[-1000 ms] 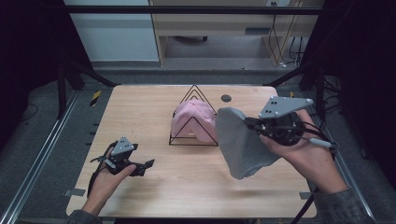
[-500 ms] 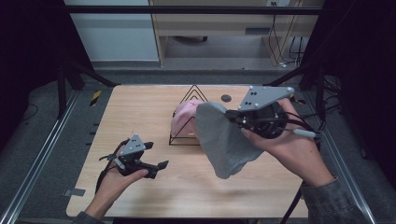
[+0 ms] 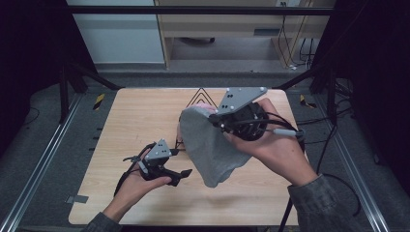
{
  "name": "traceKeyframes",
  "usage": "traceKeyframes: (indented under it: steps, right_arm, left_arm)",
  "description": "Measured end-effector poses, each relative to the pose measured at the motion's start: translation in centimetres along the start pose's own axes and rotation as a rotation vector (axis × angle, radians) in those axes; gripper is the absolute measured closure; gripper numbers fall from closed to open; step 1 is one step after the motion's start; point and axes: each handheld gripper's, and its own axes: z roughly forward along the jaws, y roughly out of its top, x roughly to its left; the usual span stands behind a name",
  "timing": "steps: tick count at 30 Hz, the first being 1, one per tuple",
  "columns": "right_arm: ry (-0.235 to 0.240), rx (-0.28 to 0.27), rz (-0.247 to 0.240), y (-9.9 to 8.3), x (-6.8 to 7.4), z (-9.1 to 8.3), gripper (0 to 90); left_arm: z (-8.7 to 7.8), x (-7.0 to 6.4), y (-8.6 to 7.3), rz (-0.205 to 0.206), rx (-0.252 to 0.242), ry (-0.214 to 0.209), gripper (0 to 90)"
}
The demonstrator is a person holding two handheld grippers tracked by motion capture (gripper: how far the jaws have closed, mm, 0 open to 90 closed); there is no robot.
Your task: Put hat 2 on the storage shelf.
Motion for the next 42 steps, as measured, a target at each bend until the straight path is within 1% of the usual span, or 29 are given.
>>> traceKeyframes:
  steps: [4, 6, 11, 13, 18, 20, 21, 22, 26, 27, 29, 30, 31, 34, 36, 37, 38, 41, 42]
  right_arm:
    - [0.009, 0.001, -0.005, 0.4, 0.1, 0.7, 87.9]
    - [0.013, 0.004, -0.007, 0.6, 0.3, 1.0, 87.9]
    - [0.021, 0.001, -0.017, 0.9, 0.6, 1.0, 87.9]
    - [0.021, 0.0, -0.019, 1.0, 0.7, 0.9, 87.9]
    - [0.023, 0.001, -0.019, 0.9, 0.7, 1.0, 87.9]
    - [0.022, 0.002, -0.019, 0.9, 0.7, 1.1, 87.9]
    - [0.024, 0.003, -0.021, 0.9, 0.7, 1.1, 87.9]
    - [0.025, 0.003, -0.024, 0.9, 0.7, 1.2, 87.9]
    - [0.024, 0.007, -0.027, 0.7, 0.8, 1.3, 87.9]
    - [0.024, 0.01, -0.019, 0.6, 0.8, 1.4, 87.9]
    - [0.021, 0.015, -0.02, 0.3, 0.5, 1.5, 87.9]
    - [0.02, 0.019, -0.012, 0.1, 0.5, 1.5, 87.9]
    - [0.019, 0.02, -0.009, -0.1, 0.3, 1.6, 87.9]
    - [0.011, 0.025, 0.007, -0.8, -0.1, 1.6, 87.9]
    - [0.001, 0.028, 0.019, -1.2, -0.4, 1.5, 87.9]
    - [-0.003, 0.026, 0.025, -1.5, -0.6, 1.5, 87.9]
    - [-0.007, 0.025, 0.033, -1.7, -0.8, 1.4, 87.9]
    - [-0.022, 0.015, 0.054, -2.2, -1.4, 1.2, 87.9]
    - [-0.028, 0.007, 0.06, -2.3, -1.6, 1.0, 87.9]
  left_arm:
    - [0.4, 0.4, 0.0, -0.007, 0.003, -0.017, 17.1]
    - [0.8, 0.5, 0.1, 0.0, 0.011, -0.025, 19.0]
    - [1.8, 1.1, 0.1, -0.006, 0.034, -0.038, 17.6]
    - [2.1, 1.3, 0.0, -0.008, 0.033, -0.043, 17.6]
    - [2.6, 1.5, 0.0, -0.03, 0.011, -0.077, 20.1]
    - [2.8, 1.6, 0.2, -0.037, -0.009, -0.097, 26.1]
    - [2.8, 1.5, 0.2, -0.048, -0.02, -0.112, 29.5]
    - [2.9, 1.5, 0.3, -0.039, -0.024, -0.113, 35.5]
    - [2.9, 1.2, 0.6, -0.001, -0.022, -0.099, 63.3]
    - [2.9, 1.2, 0.8, -0.001, -0.027, -0.098, 68.7]
    - [2.7, 1.1, 1.1, -0.003, -0.03, -0.086, 80.2]
    - [2.6, 1.1, 1.2, -0.004, -0.032, -0.081, 83.4]
    - [2.4, 1.1, 1.3, -0.002, -0.037, -0.079, 85.9]
    - [1.6, 1.2, 1.7, 0.001, -0.031, -0.044, 87.2]
    - [1.0, 1.5, 1.9, -0.008, -0.029, -0.034, 87.3]
    - [0.6, 1.6, 2.0, -0.013, -0.036, -0.033, 87.3]
    - [0.3, 1.7, 2.2, -0.012, -0.035, -0.03, 87.3]
    - [-1.4, 2.0, 3.2, -0.001, -0.037, -0.016, 87.3]
    - [-2.0, 2.0, 3.7, -0.006, -0.046, -0.014, 87.4]
